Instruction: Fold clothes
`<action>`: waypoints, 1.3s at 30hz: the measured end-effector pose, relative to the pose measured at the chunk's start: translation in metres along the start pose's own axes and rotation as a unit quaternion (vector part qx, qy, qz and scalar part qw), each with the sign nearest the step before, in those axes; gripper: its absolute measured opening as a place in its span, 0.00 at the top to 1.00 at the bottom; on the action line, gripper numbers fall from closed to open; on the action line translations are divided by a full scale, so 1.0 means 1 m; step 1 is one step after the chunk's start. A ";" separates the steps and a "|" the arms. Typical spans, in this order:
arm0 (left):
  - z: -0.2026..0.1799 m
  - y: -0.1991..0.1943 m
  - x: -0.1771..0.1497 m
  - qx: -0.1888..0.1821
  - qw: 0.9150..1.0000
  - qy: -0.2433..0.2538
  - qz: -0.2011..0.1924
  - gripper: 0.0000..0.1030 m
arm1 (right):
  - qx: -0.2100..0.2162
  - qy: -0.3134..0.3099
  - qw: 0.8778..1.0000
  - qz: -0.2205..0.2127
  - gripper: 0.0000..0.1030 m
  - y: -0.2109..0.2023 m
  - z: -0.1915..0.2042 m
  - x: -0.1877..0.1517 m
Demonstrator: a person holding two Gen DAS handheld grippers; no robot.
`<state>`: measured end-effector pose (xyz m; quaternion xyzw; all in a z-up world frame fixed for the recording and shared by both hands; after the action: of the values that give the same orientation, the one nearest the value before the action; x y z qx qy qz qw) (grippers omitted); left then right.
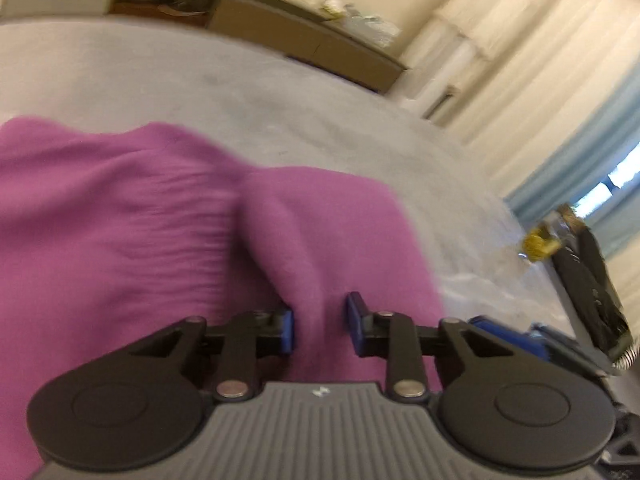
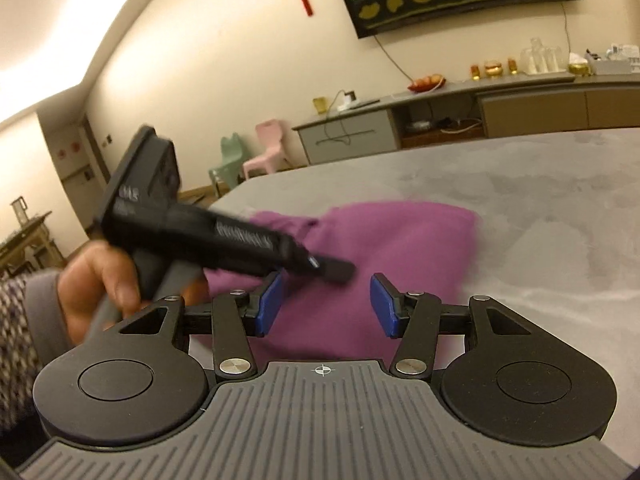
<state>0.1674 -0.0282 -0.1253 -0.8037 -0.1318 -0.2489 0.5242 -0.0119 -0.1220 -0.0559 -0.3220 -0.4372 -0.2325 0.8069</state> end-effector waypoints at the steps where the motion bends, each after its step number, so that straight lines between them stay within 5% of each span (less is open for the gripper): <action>1: 0.006 0.003 0.001 0.001 1.000 -0.012 0.001 0.73 | -0.003 -0.006 1.000 0.009 0.54 0.008 0.000 0.001; 4: 0.017 0.004 0.003 0.014 0.999 -0.031 -0.010 0.66 | -0.025 -0.017 0.998 0.055 0.55 0.042 -0.006 -0.001; 8: 0.027 0.005 0.004 0.038 0.998 -0.044 -0.021 0.82 | -0.079 0.001 0.989 0.125 0.78 0.070 -0.030 -0.012; 12: 0.020 0.007 0.008 0.086 0.995 -0.026 -0.032 0.84 | -0.110 0.014 0.985 0.132 0.99 0.060 -0.038 -0.010; 17: 0.017 -0.015 0.006 0.193 0.978 0.034 -0.069 0.93 | -0.126 0.022 0.983 0.131 1.00 0.056 -0.053 -0.011; 21: 0.023 -0.021 -0.001 0.160 0.986 0.009 -0.053 0.95 | -0.138 0.006 0.981 0.138 1.00 0.056 -0.050 -0.011; 22: 0.023 -0.022 -0.002 0.149 0.988 0.005 -0.049 0.84 | -0.137 0.008 0.981 0.137 1.00 0.054 -0.049 -0.011; 25: 0.011 -0.022 -0.003 0.110 0.993 0.010 -0.042 0.78 | -0.132 0.018 0.981 0.138 1.00 0.050 -0.049 -0.011; 28: -0.005 -0.012 -0.008 0.170 0.977 0.110 -0.061 0.82 | -0.133 0.020 0.980 0.147 1.00 0.047 -0.048 -0.009; 32: -0.022 -0.006 -0.018 0.270 0.927 0.241 -0.103 0.91 | -0.130 0.016 0.979 0.154 1.00 0.045 -0.049 -0.009; 34: -0.023 -0.006 -0.021 0.294 0.913 0.259 -0.111 0.92 | -0.132 0.011 0.979 0.158 1.00 0.044 -0.049 -0.009; 37: -0.008 -0.008 -0.016 0.323 0.910 0.239 -0.108 0.92 | -0.137 0.010 0.978 0.160 1.00 0.041 -0.051 -0.008; 39: 0.003 -0.017 -0.015 0.324 0.916 0.214 -0.104 0.92 | -0.139 0.011 0.977 0.159 1.00 0.038 -0.052 -0.008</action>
<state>0.1478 -0.0179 -0.1213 -0.4990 -0.1724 -0.4117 0.7429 0.0379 -0.1332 -0.0964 -0.4941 -0.3347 -0.1631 0.7856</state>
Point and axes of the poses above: each gripper's, at about its wrist camera, not at the fingertips, and y roughly the way its jaws point, z to its left, x to its top, the point moved 10 cm from there along y, roughly the way its jaws point, and after that the axes turned 15 degrees about x, right-handed, at the moved point
